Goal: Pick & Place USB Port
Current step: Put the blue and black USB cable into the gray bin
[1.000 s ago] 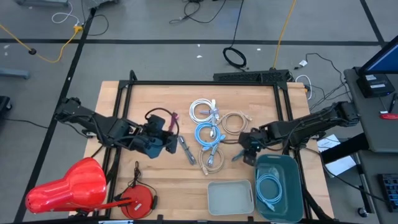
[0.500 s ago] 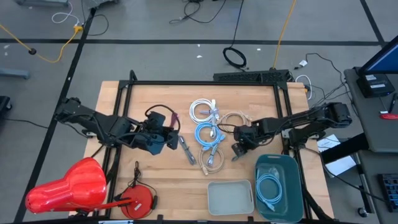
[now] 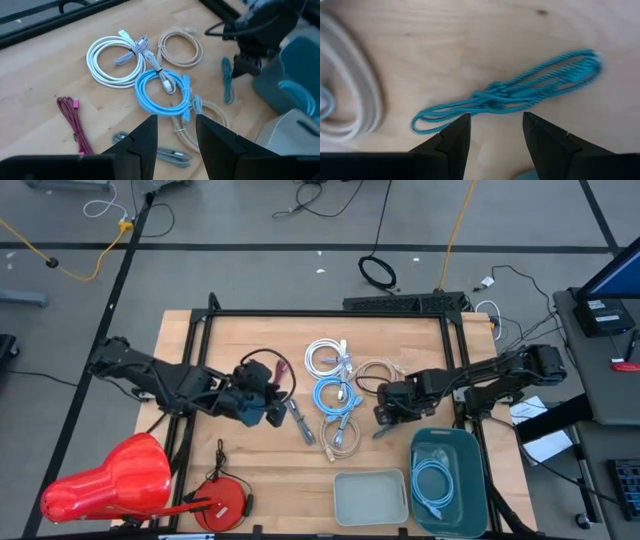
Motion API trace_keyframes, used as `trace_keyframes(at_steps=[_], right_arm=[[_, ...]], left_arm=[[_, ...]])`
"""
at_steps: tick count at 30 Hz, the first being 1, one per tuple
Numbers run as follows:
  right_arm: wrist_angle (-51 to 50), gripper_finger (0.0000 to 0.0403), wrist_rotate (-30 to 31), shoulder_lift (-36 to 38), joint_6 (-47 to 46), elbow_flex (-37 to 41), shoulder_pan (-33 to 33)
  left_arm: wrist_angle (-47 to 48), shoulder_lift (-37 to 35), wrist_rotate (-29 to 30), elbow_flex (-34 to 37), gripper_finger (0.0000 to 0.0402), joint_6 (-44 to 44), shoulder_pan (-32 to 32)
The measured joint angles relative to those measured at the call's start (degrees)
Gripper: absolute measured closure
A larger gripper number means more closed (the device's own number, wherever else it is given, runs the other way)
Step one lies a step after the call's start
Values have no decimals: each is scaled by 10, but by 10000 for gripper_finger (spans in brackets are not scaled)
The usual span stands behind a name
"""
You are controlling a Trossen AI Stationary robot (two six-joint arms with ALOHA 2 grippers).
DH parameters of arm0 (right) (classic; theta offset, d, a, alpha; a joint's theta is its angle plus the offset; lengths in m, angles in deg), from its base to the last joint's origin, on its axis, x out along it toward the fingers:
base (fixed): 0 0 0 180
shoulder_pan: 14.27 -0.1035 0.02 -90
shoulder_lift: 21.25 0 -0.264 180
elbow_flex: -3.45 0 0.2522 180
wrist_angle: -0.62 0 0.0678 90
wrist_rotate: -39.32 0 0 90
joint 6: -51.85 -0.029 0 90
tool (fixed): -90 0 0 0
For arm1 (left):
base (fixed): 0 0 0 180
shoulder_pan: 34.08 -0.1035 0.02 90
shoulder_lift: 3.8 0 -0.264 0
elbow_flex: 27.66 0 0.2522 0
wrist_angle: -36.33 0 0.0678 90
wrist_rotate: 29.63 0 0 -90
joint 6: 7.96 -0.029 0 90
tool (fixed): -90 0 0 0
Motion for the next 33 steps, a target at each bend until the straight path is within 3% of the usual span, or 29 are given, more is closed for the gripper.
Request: trace_keyframes(at_steps=[7,16,24,28,33], right_arm=[[-52,232,3,-3,-72,3,3],[113,232,15,-3,-172,67,5],[121,239,30,-2,-181,97,3],[120,286,59,-2,-182,97,2],[135,385,77,-2,-158,98,2]], left_arm=[[0,-3,-51,0,266,-92,-7],[6,-4,-62,0,266,-161,3],[36,-13,-57,1,266,-163,8],[34,-13,-56,1,266,-155,8],[34,-14,-56,1,266,-150,9]])
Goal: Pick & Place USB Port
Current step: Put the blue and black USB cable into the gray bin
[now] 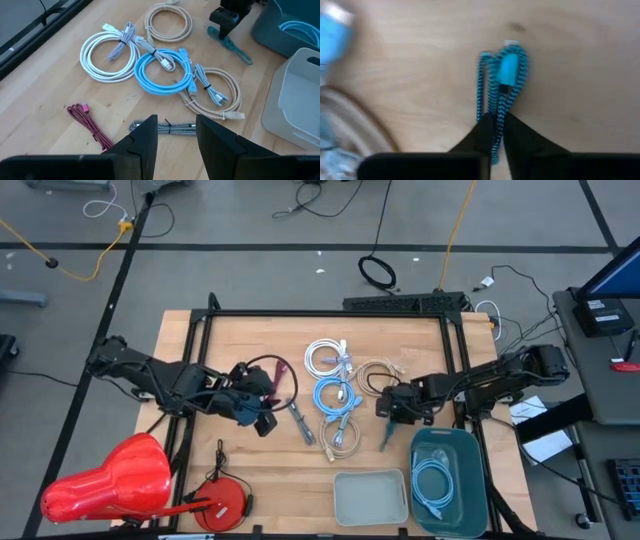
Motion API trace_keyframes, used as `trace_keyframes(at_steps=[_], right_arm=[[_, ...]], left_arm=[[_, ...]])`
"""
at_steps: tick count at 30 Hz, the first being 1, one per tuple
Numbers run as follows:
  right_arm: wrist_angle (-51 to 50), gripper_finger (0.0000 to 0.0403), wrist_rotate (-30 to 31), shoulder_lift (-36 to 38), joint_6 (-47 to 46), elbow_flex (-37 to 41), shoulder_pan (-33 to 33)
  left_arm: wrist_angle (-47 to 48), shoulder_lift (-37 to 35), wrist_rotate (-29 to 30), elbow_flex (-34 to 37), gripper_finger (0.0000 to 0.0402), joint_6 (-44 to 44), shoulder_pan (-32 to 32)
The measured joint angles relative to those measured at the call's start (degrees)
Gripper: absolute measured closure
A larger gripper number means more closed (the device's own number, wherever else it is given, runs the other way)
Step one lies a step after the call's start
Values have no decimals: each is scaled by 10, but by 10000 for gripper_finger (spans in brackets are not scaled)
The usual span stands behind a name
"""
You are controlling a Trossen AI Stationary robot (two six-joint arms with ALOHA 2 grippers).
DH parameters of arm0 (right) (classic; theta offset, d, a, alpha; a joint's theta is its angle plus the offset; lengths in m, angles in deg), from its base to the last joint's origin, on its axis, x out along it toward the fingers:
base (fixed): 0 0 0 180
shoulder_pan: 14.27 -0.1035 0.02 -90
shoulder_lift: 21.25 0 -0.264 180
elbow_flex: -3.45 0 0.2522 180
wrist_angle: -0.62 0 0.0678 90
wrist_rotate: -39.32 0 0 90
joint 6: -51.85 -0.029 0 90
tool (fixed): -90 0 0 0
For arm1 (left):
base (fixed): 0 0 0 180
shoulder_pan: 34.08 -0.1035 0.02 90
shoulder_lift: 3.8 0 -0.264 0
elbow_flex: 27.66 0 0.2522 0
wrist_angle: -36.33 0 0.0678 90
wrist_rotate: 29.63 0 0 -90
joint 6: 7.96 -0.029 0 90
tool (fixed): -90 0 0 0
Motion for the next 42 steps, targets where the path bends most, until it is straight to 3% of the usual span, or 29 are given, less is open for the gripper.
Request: trace_keyframes(at_steps=[11,15,22,28,35,42], right_arm=[[98,398,56,1,30,-15,0],[108,400,78,2,86,-67,0],[106,402,123,2,202,-199,-9],[97,402,180,3,275,-318,-48],[108,402,243,3,336,-400,-113],[196,402,287,3,432,-422,-174]], left_arm=[[0,0,0,0,266,35,3],[21,0,16,0,266,80,3],[137,0,62,0,266,169,-17],[246,0,118,0,266,279,-31],[279,0,136,0,266,284,-32],[280,0,136,0,266,274,-36]])
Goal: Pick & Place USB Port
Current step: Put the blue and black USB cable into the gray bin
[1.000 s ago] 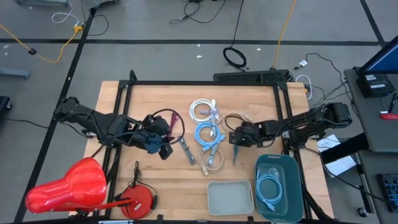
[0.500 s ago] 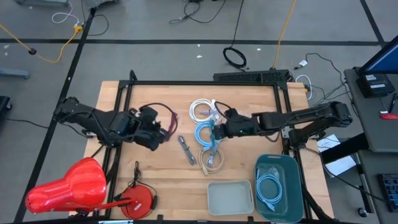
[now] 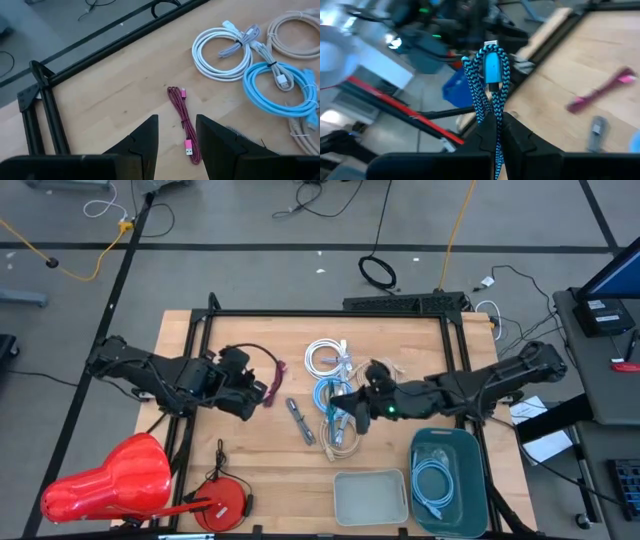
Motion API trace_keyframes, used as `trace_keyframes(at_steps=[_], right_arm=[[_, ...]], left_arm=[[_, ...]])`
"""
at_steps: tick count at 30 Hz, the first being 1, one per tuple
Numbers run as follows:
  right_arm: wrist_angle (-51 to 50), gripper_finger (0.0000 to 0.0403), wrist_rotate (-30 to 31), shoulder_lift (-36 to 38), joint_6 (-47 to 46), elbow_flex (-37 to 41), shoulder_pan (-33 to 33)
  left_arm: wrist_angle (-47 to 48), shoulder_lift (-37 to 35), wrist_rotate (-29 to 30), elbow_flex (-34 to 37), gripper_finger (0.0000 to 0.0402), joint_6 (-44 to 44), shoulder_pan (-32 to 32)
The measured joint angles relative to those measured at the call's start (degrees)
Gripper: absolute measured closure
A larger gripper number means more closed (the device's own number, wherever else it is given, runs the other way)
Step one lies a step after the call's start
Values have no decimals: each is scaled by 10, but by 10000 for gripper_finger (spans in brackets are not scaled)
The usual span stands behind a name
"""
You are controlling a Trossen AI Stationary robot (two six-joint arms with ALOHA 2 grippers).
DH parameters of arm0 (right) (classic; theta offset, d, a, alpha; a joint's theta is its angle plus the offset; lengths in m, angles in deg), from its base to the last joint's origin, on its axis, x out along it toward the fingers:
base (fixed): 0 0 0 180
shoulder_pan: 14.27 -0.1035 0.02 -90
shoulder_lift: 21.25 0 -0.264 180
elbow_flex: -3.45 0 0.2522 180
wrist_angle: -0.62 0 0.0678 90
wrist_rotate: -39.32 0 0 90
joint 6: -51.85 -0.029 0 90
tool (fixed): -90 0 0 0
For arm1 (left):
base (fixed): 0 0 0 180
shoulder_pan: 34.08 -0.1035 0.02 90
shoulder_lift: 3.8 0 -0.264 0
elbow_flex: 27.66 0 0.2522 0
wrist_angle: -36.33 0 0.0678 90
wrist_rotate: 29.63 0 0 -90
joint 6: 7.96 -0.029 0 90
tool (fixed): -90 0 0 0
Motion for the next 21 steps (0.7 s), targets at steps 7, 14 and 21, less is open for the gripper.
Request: trace_keyframes(at_steps=[7,14,21], right_arm=[[39,403,13,10,64,0,-35],[43,403,42,49,129,0,-49],[46,403,89,96,198,-1,-55]], left_arm=[[-65,0,-94,0,266,-2,-48],[-639,10,-449,-1,266,-370,-99],[-780,55,-503,1,266,-403,-106]])
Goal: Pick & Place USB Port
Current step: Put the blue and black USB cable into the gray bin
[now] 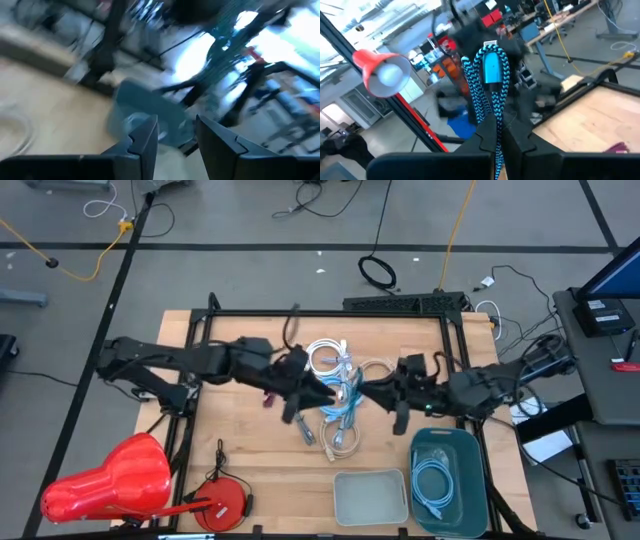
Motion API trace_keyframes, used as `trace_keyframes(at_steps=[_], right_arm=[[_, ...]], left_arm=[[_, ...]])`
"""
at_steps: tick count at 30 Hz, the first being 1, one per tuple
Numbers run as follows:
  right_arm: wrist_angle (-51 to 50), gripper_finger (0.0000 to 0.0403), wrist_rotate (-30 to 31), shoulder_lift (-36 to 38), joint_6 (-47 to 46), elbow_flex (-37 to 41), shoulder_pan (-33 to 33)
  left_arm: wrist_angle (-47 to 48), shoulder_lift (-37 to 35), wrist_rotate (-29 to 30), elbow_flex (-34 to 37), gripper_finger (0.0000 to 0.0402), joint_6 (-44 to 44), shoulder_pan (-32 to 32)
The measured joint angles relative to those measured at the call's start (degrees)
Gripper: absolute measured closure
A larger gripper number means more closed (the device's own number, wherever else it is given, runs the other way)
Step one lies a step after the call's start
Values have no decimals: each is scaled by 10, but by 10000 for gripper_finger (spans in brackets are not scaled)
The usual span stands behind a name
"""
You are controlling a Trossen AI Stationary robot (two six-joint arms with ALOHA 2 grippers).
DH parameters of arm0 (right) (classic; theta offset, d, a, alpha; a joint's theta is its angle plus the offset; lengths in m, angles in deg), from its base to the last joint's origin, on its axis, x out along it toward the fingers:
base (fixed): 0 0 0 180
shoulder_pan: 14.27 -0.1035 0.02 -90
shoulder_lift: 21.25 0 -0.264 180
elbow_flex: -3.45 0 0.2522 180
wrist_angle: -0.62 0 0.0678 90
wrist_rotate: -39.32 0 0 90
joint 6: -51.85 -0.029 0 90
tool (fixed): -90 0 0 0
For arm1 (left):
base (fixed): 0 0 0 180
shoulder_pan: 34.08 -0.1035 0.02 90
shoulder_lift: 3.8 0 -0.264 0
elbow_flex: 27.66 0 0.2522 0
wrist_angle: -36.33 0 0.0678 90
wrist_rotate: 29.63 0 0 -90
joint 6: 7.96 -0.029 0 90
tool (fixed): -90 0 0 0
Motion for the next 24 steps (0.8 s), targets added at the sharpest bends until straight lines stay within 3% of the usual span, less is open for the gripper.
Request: trace_keyframes(at_steps=[7,18,24], right_arm=[[-1,403,-2,8,15,0,5],[-7,403,-7,12,23,0,-4],[-7,403,-19,6,23,0,-3]], left_arm=[[-76,54,-13,0,242,41,10],[-189,60,-52,-1,127,69,14],[-192,61,-25,-1,119,72,18]])
